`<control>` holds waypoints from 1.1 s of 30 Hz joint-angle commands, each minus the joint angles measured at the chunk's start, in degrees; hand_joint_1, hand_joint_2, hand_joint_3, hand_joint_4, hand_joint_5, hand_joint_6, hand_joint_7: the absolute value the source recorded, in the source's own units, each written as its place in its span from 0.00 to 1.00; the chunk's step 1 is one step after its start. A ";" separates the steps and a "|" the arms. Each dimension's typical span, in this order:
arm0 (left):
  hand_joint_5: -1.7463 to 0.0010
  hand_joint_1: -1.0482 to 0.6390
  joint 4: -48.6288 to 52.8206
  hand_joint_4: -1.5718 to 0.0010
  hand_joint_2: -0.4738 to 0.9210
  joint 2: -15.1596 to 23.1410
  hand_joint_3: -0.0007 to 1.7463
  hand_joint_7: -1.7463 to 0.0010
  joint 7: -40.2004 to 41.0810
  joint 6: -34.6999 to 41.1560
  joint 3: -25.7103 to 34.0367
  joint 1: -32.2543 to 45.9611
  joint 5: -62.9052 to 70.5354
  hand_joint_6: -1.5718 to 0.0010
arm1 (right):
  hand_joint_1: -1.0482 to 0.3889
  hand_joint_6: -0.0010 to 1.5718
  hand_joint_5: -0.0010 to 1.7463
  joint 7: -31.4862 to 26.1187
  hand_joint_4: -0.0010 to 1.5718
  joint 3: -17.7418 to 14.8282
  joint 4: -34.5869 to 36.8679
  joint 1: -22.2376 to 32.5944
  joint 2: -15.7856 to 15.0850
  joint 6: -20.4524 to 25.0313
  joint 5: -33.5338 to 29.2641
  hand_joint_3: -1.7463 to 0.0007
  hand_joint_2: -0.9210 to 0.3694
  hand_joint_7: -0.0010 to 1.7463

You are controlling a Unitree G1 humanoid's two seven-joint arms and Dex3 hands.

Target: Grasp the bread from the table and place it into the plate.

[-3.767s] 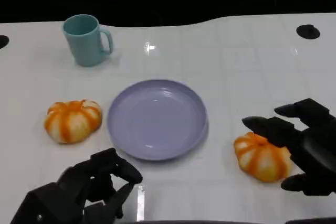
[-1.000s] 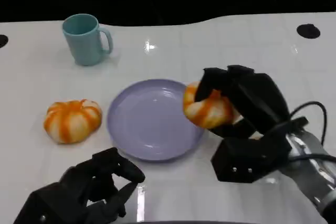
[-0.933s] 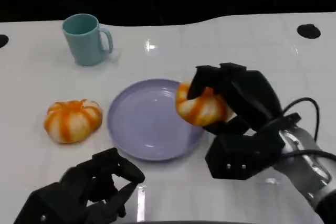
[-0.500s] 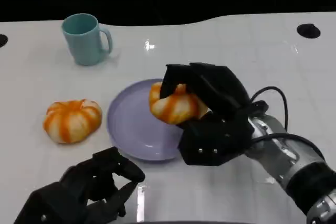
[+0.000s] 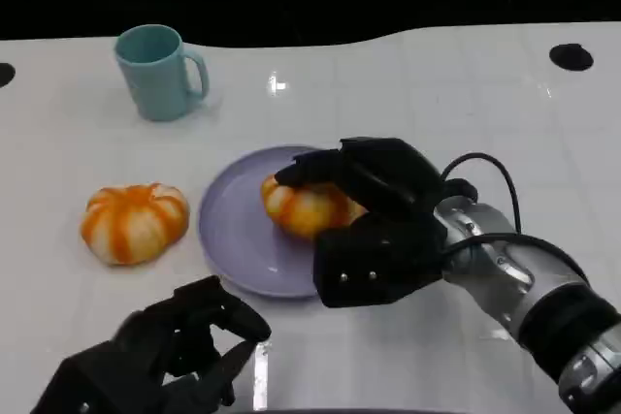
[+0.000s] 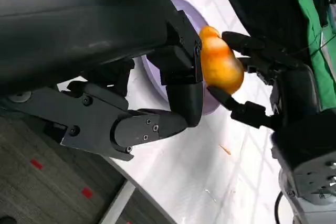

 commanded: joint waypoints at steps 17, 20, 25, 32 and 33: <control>0.00 0.43 -0.65 0.54 0.99 -0.45 0.28 0.26 1.41 -0.63 -0.91 0.37 1.40 0.61 | 0.30 0.23 0.30 14.82 0.05 -4.16 -27.45 12.31 -8.32 4.87 6.83 0.87 0.00 0.02; 0.00 0.44 -0.27 0.54 0.99 -0.68 0.28 0.26 1.46 -0.91 -0.85 0.33 1.39 0.60 | 0.31 0.23 0.31 15.33 0.06 -5.04 -31.46 14.68 -9.44 5.01 7.65 0.88 0.00 0.02; 0.00 0.43 -0.29 0.53 0.99 -0.95 0.29 0.25 1.42 -0.73 -0.93 0.32 1.34 0.61 | 0.38 0.27 0.35 14.71 0.11 -7.15 -37.84 19.73 -12.29 2.55 8.86 0.93 0.00 0.03; 0.00 0.43 -1.13 0.53 0.99 -1.10 0.29 0.25 1.31 0.41 -0.96 0.38 1.30 0.61 | 0.50 0.40 0.39 14.17 0.24 -10.92 -44.72 26.89 -17.05 -2.50 10.62 0.97 0.03 0.07; 0.00 0.43 -1.20 0.53 0.99 -1.07 0.29 0.25 1.27 0.47 -0.96 0.38 1.30 0.61 | 0.51 0.41 0.40 13.66 0.27 -11.54 -45.33 27.91 -17.54 -3.49 10.89 0.98 0.04 0.08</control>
